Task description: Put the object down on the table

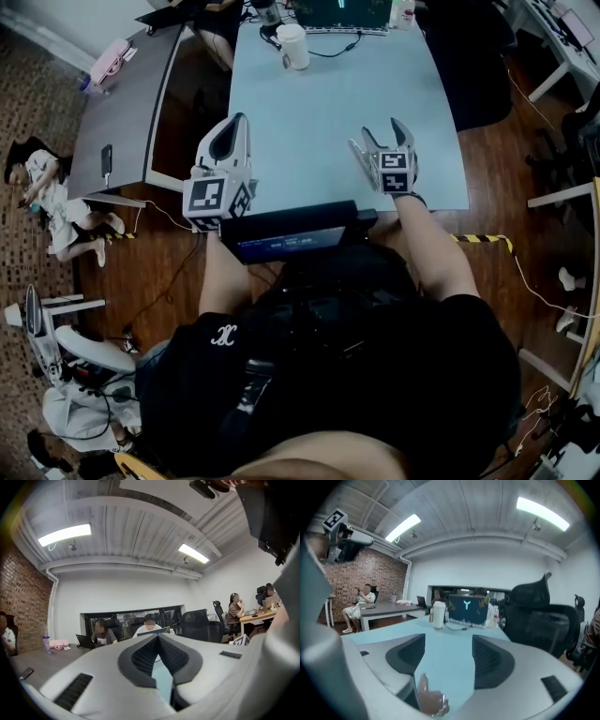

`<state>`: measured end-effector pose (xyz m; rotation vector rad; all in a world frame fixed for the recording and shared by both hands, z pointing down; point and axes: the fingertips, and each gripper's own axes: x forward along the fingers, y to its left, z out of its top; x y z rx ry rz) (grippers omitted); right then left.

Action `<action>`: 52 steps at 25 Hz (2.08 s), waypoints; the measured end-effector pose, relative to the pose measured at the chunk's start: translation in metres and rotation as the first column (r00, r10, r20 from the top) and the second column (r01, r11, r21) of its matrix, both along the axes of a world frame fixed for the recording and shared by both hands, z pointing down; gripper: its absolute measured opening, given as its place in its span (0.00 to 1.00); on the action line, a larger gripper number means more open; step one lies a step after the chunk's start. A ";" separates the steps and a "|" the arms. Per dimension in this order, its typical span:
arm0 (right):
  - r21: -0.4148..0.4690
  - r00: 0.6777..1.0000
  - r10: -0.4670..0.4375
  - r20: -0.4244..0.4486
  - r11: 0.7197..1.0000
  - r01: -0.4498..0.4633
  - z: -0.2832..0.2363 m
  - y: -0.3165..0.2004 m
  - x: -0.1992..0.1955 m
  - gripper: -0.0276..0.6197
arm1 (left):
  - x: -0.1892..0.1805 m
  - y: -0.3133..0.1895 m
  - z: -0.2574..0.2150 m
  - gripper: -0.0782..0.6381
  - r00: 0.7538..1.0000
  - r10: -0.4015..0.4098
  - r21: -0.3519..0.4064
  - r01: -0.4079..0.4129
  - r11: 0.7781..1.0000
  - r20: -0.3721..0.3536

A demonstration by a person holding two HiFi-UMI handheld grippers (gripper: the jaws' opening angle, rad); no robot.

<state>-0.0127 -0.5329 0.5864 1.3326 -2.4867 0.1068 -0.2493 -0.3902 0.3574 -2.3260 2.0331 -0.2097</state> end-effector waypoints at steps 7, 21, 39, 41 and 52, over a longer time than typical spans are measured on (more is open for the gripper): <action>0.421 0.983 -0.115 0.145 0.906 0.044 -0.189 0.033 0.015 0.15 | 0.021 -0.002 -0.013 0.10 1.000 0.005 0.054 -0.004 0.999 -0.012; 0.534 0.989 -0.065 0.136 0.846 -0.018 -0.259 0.105 0.070 0.01 | 0.067 0.011 -0.019 0.10 0.999 0.047 0.062 -0.047 0.997 -0.002; 0.538 0.992 -0.052 0.119 0.843 -0.020 -0.247 0.393 0.053 0.01 | 0.049 0.280 -0.007 0.10 0.989 0.145 0.122 -0.146 0.982 0.023; 0.545 0.992 -0.046 0.117 0.838 -0.025 -0.238 0.447 0.035 0.01 | 0.022 0.331 0.008 0.10 0.989 0.145 0.110 -0.146 0.983 0.017; 0.572 0.974 -0.016 0.227 0.811 -0.120 -0.210 0.359 0.106 0.01 | 0.091 0.241 0.031 0.10 0.986 0.157 0.119 -0.164 0.979 0.063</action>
